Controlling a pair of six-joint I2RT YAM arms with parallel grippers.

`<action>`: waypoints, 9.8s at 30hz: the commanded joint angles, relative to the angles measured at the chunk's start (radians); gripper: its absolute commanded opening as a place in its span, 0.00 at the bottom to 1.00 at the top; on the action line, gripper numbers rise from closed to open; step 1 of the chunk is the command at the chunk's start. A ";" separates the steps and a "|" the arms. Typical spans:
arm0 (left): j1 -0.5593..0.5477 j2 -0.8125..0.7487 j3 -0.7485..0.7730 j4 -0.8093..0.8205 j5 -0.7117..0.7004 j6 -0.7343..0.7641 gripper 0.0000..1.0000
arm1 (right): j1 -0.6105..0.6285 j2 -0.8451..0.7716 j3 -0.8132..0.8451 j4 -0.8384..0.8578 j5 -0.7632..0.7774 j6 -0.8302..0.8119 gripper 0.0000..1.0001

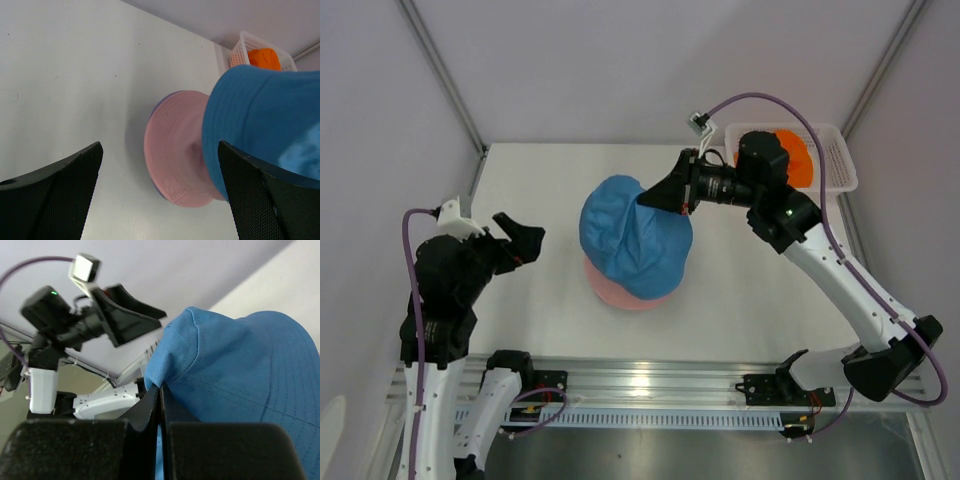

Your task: Stack the hats

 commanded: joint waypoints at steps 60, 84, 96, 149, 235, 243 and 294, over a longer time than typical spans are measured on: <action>0.000 -0.019 -0.534 0.559 0.300 -0.301 0.85 | -0.218 0.011 -0.613 0.397 0.023 0.096 0.56; -0.001 0.015 -0.646 0.713 0.393 -0.407 0.72 | -0.178 0.031 -0.627 0.312 0.138 0.011 0.00; -0.003 0.092 -0.695 0.841 0.413 -0.453 0.63 | -0.160 0.075 -0.662 0.338 0.167 -0.002 0.00; -0.092 0.288 -0.686 0.656 0.122 -0.320 0.01 | -0.098 0.267 -0.722 0.282 0.380 -0.132 0.00; -0.098 0.167 -0.003 0.274 0.094 -0.004 1.00 | -0.761 0.678 0.752 -0.185 0.411 -0.387 0.00; -0.098 0.081 -0.059 0.325 0.146 -0.034 0.99 | -0.599 0.365 0.507 -0.099 0.225 -0.327 0.00; -0.098 -0.103 -0.192 0.209 0.134 -0.139 1.00 | 0.067 -0.172 -0.335 0.142 0.280 -0.008 0.00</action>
